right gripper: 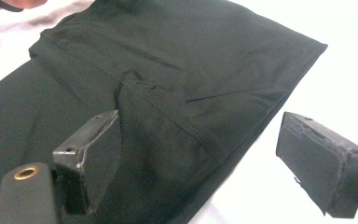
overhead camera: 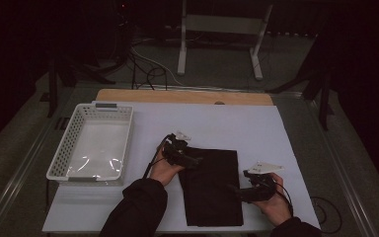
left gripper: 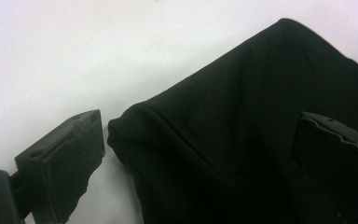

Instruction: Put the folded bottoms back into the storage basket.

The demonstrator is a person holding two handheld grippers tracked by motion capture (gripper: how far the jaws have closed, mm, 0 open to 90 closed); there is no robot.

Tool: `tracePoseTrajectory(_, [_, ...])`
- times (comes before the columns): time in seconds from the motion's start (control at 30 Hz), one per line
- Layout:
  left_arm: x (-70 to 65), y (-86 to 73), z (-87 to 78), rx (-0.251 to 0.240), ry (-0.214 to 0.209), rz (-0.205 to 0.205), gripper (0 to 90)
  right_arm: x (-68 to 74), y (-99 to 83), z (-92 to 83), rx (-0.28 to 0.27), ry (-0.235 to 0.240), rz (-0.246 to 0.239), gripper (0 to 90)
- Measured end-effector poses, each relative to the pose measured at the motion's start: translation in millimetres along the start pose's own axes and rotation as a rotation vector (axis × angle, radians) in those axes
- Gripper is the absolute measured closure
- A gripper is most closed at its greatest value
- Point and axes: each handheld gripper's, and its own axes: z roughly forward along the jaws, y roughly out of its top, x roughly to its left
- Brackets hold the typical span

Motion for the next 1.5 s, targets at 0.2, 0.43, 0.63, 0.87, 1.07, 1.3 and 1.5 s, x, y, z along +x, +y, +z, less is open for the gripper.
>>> tracePoseTrajectory(0.2, [3.0, -0.2, 3.4, 0.023, -0.015, -0.004, 6.0, 0.0, -0.6, -0.6, 0.006, 0.002, -0.004, 14.5])
tracePoseTrajectory(0.43, [5.2, -0.9, 6.4, 0.036, 0.003, -0.009, 11.0, 0.2, -0.8, -1.0, 0.006, 0.005, -0.003, 14.6])
tracePoseTrajectory(0.63, [5.9, -2.5, 9.6, 0.058, 0.011, -0.013, 18.3, 0.5, -0.9, -0.8, 0.007, 0.008, -0.002, 14.6])
tracePoseTrajectory(0.87, [6.8, -2.4, 7.3, 0.065, -0.015, -0.022, 30.2, 0.8, -1.1, -0.8, 0.006, 0.005, -0.001, 14.7])
tracePoseTrajectory(1.07, [7.5, -2.8, 6.0, 0.075, -0.048, -0.023, 39.0, 1.3, -1.2, -0.5, 0.007, 0.006, -0.004, 14.7])
tracePoseTrajectory(1.3, [6.3, -5.6, 3.8, 0.083, -0.107, -0.046, 46.1, 1.3, -1.6, 0.2, 0.009, 0.007, -0.006, 14.7])
tracePoseTrajectory(1.5, [6.7, -8.2, 2.6, 0.097, -0.189, -0.081, 49.1, 1.6, -1.7, 0.6, 0.012, 0.007, -0.005, 14.7])
